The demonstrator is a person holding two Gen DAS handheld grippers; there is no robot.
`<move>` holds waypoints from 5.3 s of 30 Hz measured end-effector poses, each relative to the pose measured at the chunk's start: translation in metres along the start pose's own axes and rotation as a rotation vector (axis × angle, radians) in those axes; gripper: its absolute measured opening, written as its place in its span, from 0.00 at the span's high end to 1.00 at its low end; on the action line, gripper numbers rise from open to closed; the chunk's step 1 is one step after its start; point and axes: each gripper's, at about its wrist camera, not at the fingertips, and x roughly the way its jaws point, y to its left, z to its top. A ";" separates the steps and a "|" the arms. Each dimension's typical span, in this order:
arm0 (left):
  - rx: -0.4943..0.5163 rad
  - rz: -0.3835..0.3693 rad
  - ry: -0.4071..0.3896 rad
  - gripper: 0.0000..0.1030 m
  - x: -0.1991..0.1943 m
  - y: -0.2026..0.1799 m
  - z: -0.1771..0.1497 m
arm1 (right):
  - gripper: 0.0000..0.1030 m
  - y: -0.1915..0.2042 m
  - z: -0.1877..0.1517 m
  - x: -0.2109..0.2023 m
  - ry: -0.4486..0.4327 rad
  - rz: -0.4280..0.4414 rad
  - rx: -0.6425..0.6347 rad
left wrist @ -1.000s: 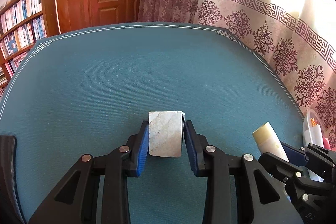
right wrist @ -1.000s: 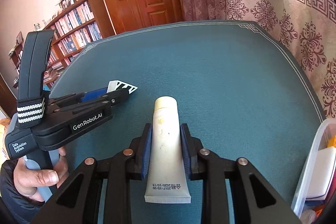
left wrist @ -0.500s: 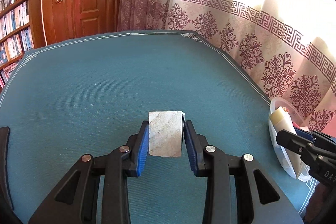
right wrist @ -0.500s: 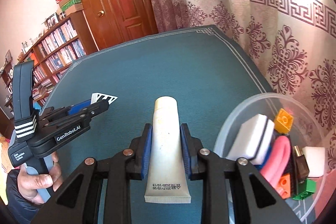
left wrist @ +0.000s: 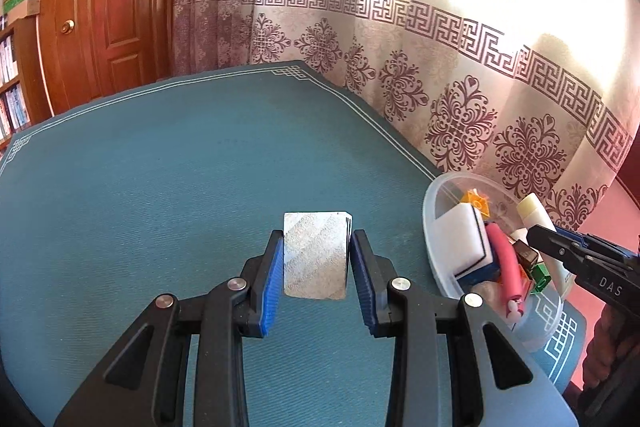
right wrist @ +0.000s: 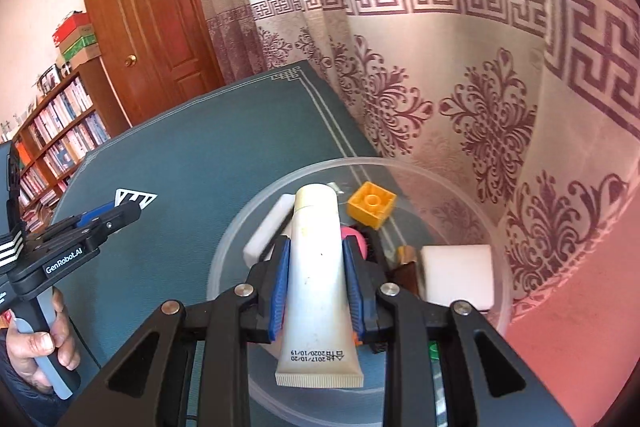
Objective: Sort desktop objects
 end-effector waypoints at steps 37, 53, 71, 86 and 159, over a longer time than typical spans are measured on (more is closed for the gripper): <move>0.133 -0.200 0.070 0.65 0.036 -0.129 0.020 | 0.71 -0.046 -0.013 -0.009 -0.005 0.000 0.040; 0.158 -0.200 0.107 0.62 0.052 -0.146 0.019 | 0.71 -0.060 -0.016 -0.018 -0.014 -0.013 0.070; 0.109 -0.033 -0.054 0.24 -0.001 -0.121 0.021 | 0.21 -0.051 -0.015 -0.035 -0.073 -0.010 0.073; 0.175 0.248 -0.242 0.13 -0.083 -0.141 0.009 | 0.16 -0.043 -0.028 -0.081 -0.143 -0.021 0.072; 0.221 0.197 -0.125 0.12 -0.104 -0.179 -0.029 | 0.01 -0.029 -0.061 -0.091 -0.116 -0.144 -0.053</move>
